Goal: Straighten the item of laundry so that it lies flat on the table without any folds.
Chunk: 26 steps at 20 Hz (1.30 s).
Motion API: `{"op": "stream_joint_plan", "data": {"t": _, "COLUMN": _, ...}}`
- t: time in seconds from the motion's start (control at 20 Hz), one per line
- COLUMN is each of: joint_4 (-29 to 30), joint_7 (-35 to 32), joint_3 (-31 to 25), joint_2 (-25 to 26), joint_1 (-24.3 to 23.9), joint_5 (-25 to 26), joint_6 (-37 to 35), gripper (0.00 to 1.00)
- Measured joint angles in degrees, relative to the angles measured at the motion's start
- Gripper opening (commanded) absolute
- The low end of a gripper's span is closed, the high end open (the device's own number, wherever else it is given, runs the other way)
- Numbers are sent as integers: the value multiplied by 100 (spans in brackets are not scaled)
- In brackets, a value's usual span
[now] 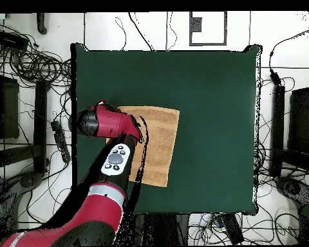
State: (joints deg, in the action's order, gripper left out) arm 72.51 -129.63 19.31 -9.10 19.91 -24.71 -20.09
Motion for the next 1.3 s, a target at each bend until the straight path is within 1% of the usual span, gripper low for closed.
{"op": "stream_joint_plan", "data": {"t": 0.6, "joint_4": -7, "joint_7": 0, "joint_3": 1, "joint_2": 1, "joint_1": 4, "joint_5": 1, "joint_6": -1, "gripper": 0}}
{"op": "stream_joint_plan", "data": {"t": 0.85, "joint_4": -120, "joint_7": 0, "joint_3": 17, "joint_2": 47, "joint_1": 5, "joint_5": 2, "joint_6": -82, "gripper": 0}}
{"op": "stream_joint_plan", "data": {"t": 1.05, "joint_4": -400, "joint_7": 0, "joint_3": 60, "joint_2": 156, "joint_1": -15, "joint_5": 6, "joint_6": -401, "gripper": 0}}
{"op": "stream_joint_plan", "data": {"t": 1.3, "joint_4": -1040, "joint_7": 0, "joint_3": 154, "joint_2": 389, "joint_1": -127, "joint_5": -1, "joint_6": -1167, "gripper": 0}}
